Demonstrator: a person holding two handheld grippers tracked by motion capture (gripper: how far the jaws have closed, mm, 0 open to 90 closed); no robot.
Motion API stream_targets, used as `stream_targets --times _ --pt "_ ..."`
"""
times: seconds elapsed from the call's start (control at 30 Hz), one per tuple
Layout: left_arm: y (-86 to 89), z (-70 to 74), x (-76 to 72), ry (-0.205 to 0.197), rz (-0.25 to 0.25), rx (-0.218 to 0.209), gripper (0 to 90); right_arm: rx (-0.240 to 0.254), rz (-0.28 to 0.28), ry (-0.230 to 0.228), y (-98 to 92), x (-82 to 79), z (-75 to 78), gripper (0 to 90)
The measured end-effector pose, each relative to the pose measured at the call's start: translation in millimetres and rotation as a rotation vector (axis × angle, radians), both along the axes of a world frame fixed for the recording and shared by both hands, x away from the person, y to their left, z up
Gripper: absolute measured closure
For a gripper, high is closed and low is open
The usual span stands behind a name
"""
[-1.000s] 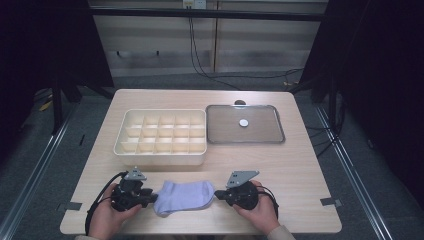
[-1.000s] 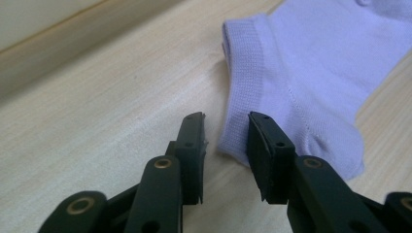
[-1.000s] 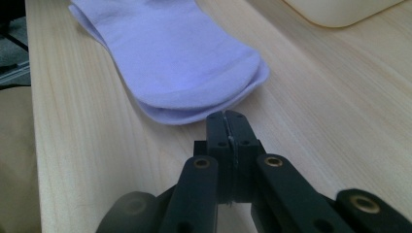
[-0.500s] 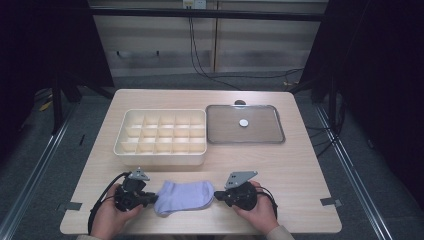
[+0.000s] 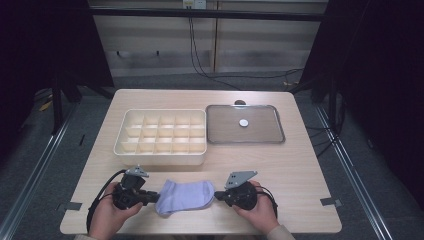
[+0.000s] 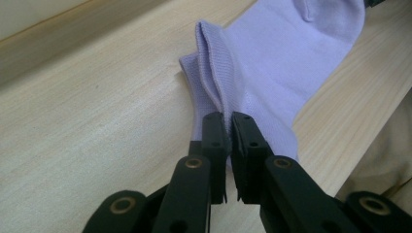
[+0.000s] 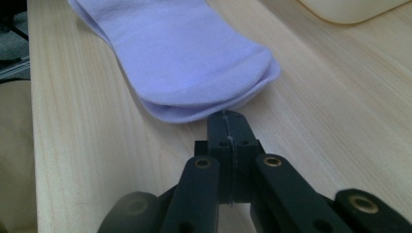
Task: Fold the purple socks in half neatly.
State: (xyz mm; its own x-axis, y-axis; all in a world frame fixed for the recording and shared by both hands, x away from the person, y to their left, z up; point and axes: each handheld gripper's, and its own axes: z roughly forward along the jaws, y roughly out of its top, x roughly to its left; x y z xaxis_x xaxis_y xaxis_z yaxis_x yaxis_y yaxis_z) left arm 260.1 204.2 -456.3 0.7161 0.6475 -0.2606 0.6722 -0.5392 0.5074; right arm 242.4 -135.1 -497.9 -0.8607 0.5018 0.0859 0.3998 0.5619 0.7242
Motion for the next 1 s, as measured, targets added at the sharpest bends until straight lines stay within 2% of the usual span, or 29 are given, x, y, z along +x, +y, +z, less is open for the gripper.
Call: stream_targets --times 0.07,0.17,0.2,0.37,0.4,0.43,0.47,0.5,0.53,0.57,0.6,0.63,0.67,0.7,0.77,0.8,0.87,0.9,0.93,0.97,1.0 --pt "0.5 1.7 0.6 0.004 -0.008 0.001 84.8 -0.003 0.002 -0.003 0.1 0.1 -0.1 90.0" --pt "0.6 -1.2 1.7 -0.012 0.010 -0.005 83.6 -0.011 0.005 -0.001 0.5 -0.2 -0.8 90.0" --pt "1.8 -6.5 4.1 0.007 0.016 0.008 83.0 -0.010 0.008 0.001 1.1 -0.1 -1.4 90.0" --pt "3.2 -11.4 6.5 0.015 0.012 0.014 76.1 -0.014 0.007 0.000 1.1 -0.4 -0.7 90.0" --pt "2.2 -12.2 6.0 0.004 0.019 0.015 69.6 -0.015 0.007 0.000 1.1 -0.4 -0.8 90.0" --pt "-0.1 -13.5 4.8 -0.014 0.033 0.029 69.6 -0.014 0.006 0.002 1.0 -0.4 -0.9 90.0" --pt "-1.4 -14.8 4.6 -0.022 0.024 0.059 67.0 -0.015 0.010 0.003 0.8 -0.2 -1.3 90.0" --pt "-2.6 -16.5 4.2 -0.017 0.021 0.075 67.2 -0.016 0.008 0.007 0.9 -0.4 -1.4 90.0" --pt "-5.0 -18.8 3.0 -0.010 0.036 0.071 67.4 -0.016 0.009 0.002 1.2 0.0 -1.5 90.0" --pt "-5.0 -19.2 3.4 -0.010 0.015 0.091 67.4 -0.016 0.009 0.002 1.2 0.0 -1.5 90.0" --pt "-6.5 -20.0 2.5 -0.024 0.014 0.092 67.9 -0.016 0.009 0.000 1.3 0.0 -1.3 90.0" --pt "-8.4 -19.0 2.1 -0.034 0.006 0.119 69.3 -0.015 0.009 -0.001 1.4 -0.2 -1.0 90.0" --pt "-11.7 -19.2 0.6 -0.051 -0.003 0.128 71.7 -0.014 0.010 -0.001 1.4 -0.5 -0.8 90.0" --pt "-11.7 -19.2 0.6 -0.051 -0.003 0.128 73.7 -0.019 0.008 -0.002 1.4 -0.6 -0.7 90.0" --pt "-14.0 -18.9 -0.1 -0.040 0.001 0.132 80.4 -0.020 0.008 0.002 1.6 -0.6 -1.3 90.0" --pt "-16.0 -17.8 0.3 -0.026 0.000 0.145 81.2 -0.020 0.009 0.001 1.6 -0.6 -1.4 90.0" --pt "-16.4 -17.8 0.8 -0.020 0.003 0.140 81.6 -0.020 0.008 0.001 1.7 -0.6 -1.2 90.0" --pt "-15.4 -17.4 2.1 -0.003 0.003 0.134 81.8 -0.019 0.009 -0.001 1.7 -0.7 -1.0 90.0" --pt "-12.2 -16.9 3.8 0.028 0.018 0.101 82.0 -0.020 0.009 -0.002 1.5 -0.9 -0.3 90.0" --pt "-12.2 -16.9 3.8 0.028 0.018 0.101 82.0 -0.020 0.009 -0.002 1.5 -0.9 -0.3 90.0" --pt "-11.0 -15.1 3.8 0.037 0.020 0.080 82.0 -0.019 0.008 -0.001 1.4 -1.1 -0.3 90.0"
